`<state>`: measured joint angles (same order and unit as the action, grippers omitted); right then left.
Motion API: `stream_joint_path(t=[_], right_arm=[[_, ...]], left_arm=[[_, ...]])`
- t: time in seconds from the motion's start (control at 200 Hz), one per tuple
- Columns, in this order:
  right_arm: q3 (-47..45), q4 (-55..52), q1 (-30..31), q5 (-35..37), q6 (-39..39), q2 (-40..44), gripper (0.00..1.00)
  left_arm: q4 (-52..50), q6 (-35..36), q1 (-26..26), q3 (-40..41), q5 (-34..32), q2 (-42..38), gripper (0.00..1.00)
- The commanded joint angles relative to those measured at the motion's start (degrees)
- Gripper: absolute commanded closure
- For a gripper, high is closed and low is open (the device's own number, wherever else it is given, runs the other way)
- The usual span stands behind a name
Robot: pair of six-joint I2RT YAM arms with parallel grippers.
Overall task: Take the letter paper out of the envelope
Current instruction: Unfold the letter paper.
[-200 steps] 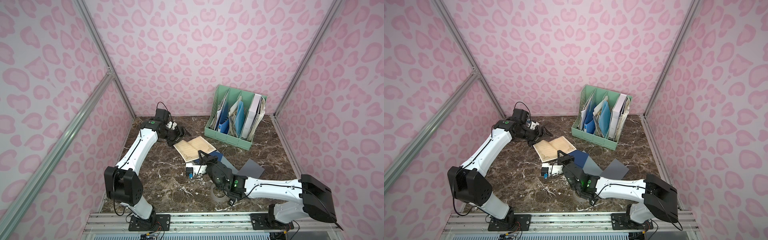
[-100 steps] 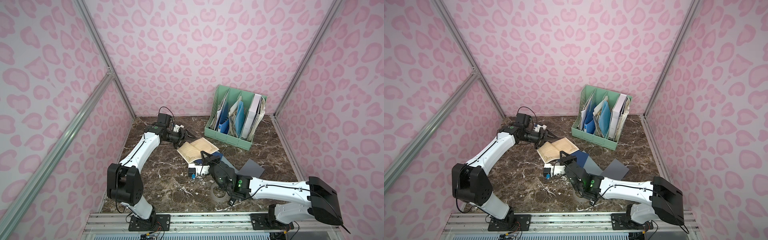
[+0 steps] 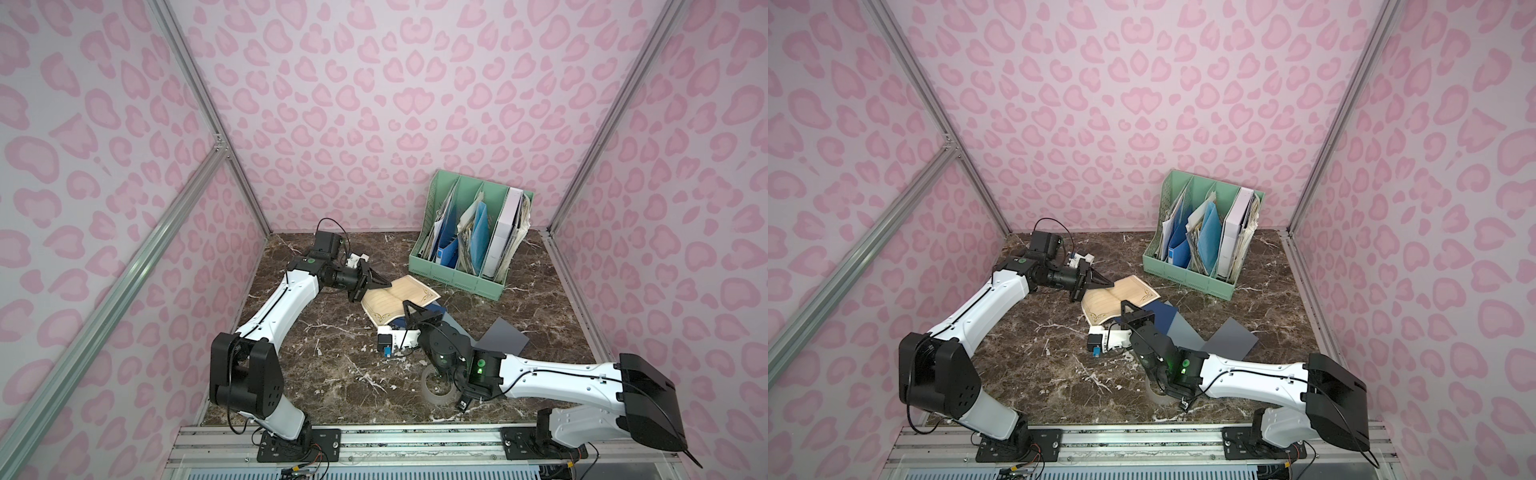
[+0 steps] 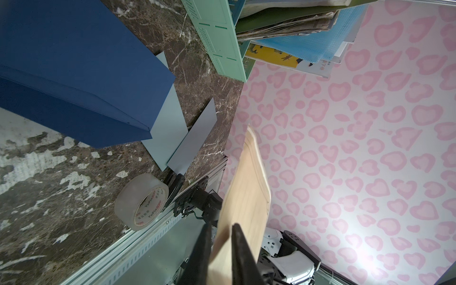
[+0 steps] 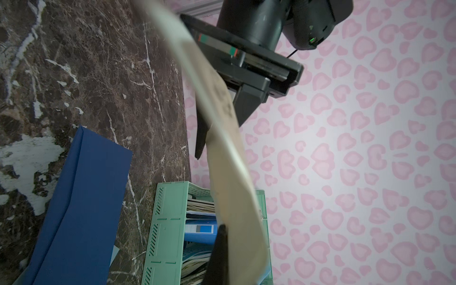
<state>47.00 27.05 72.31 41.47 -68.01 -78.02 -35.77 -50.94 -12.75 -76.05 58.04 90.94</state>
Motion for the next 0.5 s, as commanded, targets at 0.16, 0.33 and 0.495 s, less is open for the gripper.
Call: stream_joint_path(t=[0.16, 0.33, 0.495], right_arm=[[1.99, -3.54, 0.03, -0.66, 3.56, 0.99, 0.77], [4.3, -18.41, -1.83, -6.27, 18.16, 5.11, 0.28], [7.95, -33.02, -9.43, -16.52, 40.0, 11.64, 0.19]], left_arm=[[4.98, -2.94, 0.09, -0.42, 0.69, -0.43, 1.0], [4.86, -2.6, 2.44, -3.44, -2.72, -0.42, 1.0], [0.8, 3.06, 6.75, -8.69, -10.96, -1.81, 1.0]])
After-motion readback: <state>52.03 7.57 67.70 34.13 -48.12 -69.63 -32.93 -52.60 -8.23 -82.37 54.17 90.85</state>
